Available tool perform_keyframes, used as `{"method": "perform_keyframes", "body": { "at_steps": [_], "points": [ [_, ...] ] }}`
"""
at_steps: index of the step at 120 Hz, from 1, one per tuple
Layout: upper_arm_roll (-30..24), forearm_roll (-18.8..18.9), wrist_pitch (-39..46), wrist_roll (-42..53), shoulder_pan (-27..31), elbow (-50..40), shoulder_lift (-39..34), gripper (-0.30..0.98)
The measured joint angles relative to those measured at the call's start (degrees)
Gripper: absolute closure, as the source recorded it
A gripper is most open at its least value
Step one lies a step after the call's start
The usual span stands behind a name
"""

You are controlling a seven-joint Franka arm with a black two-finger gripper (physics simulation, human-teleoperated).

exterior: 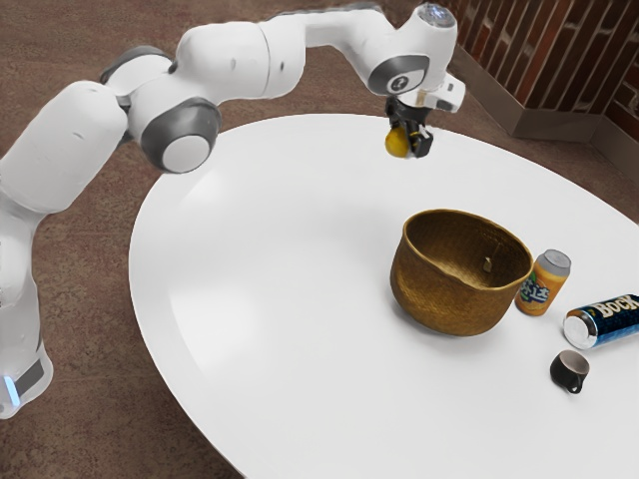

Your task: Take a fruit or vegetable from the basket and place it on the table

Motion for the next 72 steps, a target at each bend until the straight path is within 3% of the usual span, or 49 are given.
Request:
{"method": "perform_keyframes", "body": {
  "at_steps": [16,45,72],
  "points": [
    [0.35,-4.76,6.94,-0.15,3.33,-8.38,4.12,0.29],
    [-0.20,-10.06,12.96,-0.46,6.40,-11.47,9.43,0.28],
    [-0.32,-12.18,11.95,-0.32,6.24,-10.21,7.79,0.09]
  ]
}}
